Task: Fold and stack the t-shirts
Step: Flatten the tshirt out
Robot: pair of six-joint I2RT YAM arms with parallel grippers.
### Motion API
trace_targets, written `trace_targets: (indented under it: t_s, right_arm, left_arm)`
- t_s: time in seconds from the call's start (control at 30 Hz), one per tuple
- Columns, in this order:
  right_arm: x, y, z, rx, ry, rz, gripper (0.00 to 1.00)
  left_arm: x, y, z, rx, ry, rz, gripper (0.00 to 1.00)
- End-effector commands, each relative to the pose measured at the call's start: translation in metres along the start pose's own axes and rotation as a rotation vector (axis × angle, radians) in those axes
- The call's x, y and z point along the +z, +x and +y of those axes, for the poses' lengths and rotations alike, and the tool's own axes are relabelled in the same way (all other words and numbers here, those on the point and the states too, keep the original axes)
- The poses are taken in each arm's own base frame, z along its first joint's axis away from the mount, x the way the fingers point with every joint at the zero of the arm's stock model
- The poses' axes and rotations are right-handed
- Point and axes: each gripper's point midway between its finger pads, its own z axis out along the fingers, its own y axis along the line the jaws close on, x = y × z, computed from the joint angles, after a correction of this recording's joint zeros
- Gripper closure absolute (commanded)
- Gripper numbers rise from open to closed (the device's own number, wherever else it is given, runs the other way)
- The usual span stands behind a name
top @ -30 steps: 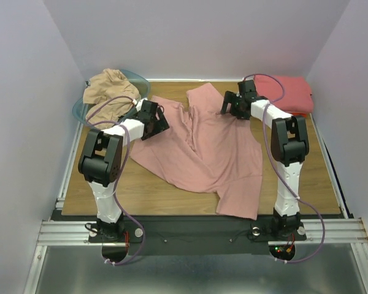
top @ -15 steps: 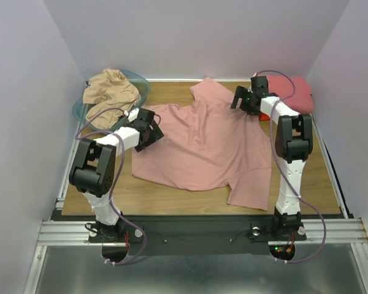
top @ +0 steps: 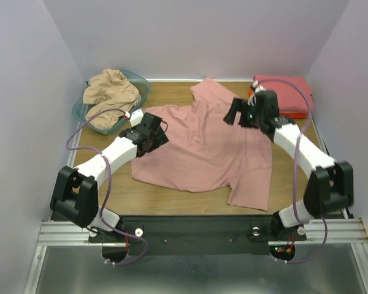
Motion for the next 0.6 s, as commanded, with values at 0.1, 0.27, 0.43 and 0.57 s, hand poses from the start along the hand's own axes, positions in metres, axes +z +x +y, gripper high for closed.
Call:
trace_targets:
  t_s: [0.1, 0.27, 0.43, 0.57]
  right_arm:
    - [-0.062, 0.129, -0.058, 0.186, 0.170, 0.051, 0.00]
    - [-0.085, 0.159, -0.073, 0.244, 0.206, 0.005, 0.00]
    - [-0.095, 0.161, -0.080, 0.287, 0.235, -0.046, 0.00]
    - [-0.094, 0.167, -0.086, 0.295, 0.267, -0.031, 0.00]
  left_arm:
    - [-0.012, 0.058, -0.002, 0.047, -0.063, 0.082, 0.07]
    - [-0.013, 0.078, -0.002, 0.072, -0.090, 0.098, 0.11]
    - [-0.007, 0.099, 0.015, 0.079, -0.140, 0.130, 0.16]
    - [0.001, 0.118, 0.024, 0.090, -0.167, 0.174, 0.20]
